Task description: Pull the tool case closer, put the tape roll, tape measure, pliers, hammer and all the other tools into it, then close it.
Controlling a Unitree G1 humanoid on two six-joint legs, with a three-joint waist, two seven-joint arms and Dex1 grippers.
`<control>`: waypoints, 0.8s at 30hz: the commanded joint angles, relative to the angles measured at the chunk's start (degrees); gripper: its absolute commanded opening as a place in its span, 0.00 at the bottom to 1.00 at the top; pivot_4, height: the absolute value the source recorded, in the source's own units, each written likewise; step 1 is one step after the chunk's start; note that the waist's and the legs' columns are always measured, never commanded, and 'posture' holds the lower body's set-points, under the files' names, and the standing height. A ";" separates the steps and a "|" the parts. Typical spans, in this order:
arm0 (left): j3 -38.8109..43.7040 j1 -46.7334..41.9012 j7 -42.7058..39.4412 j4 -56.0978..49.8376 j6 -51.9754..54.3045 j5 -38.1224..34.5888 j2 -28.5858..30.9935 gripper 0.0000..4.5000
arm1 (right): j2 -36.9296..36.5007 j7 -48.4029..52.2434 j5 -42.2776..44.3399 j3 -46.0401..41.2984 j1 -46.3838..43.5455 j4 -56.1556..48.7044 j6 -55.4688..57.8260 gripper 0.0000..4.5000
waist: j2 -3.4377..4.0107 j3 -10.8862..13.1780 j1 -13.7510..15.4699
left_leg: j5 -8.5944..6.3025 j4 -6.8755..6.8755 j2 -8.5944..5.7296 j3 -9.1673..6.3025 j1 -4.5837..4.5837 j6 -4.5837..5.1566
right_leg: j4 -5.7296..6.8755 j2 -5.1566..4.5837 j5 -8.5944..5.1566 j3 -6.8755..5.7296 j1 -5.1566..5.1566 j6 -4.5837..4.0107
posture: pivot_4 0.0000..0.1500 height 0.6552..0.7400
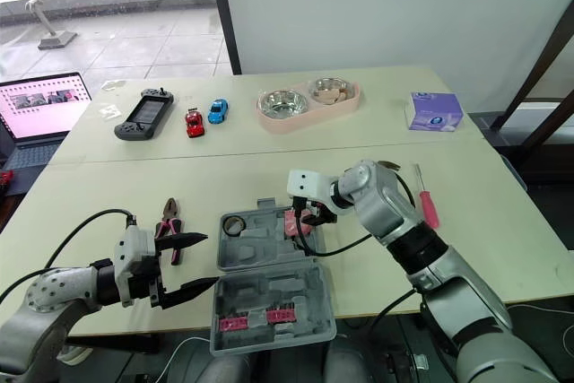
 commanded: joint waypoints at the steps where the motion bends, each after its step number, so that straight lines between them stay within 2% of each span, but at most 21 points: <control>1: 0.66 0.10 0.28 -0.47 -0.88 0.00 -0.16 1.00 | 0.73 -1.08 6.97 -5.99 4.41 -3.49 -5.84 0.36 | 0.00 0.00 0.08 | 0.00 0.01 0.00 0.00 0.00 0.00 | 0.00 0.00 0.00 0.00 0.02 0.00 | 1.00 0.80; 9: 0.46 0.41 0.44 -0.46 -0.97 0.16 -0.55 1.00 | 1.75 -7.55 9.81 -9.46 9.29 -1.67 -7.80 0.36 | 0.00 0.00 -0.03 | 0.00 0.03 0.01 0.01 0.02 0.01 | -0.01 0.00 0.00 0.01 0.04 0.00 | 1.00 0.80; 18: 0.65 0.13 0.38 -0.25 -0.90 0.18 -0.58 1.00 | 1.23 -8.53 11.42 -9.23 11.89 1.62 -9.51 0.36 | -0.01 -0.01 0.18 | 0.00 0.03 0.00 0.01 0.02 0.01 | -0.02 0.00 0.00 0.01 0.07 -0.01 | 1.00 0.80; 24: 0.67 -0.01 0.41 -0.21 -0.87 0.20 -0.55 1.00 | 0.35 -8.84 9.13 -6.08 11.80 4.64 -3.93 0.36 | -0.01 -0.03 0.12 | 0.00 0.02 0.01 0.01 0.10 0.01 | -0.02 0.01 -0.01 0.01 0.13 -0.01 | 1.00 0.80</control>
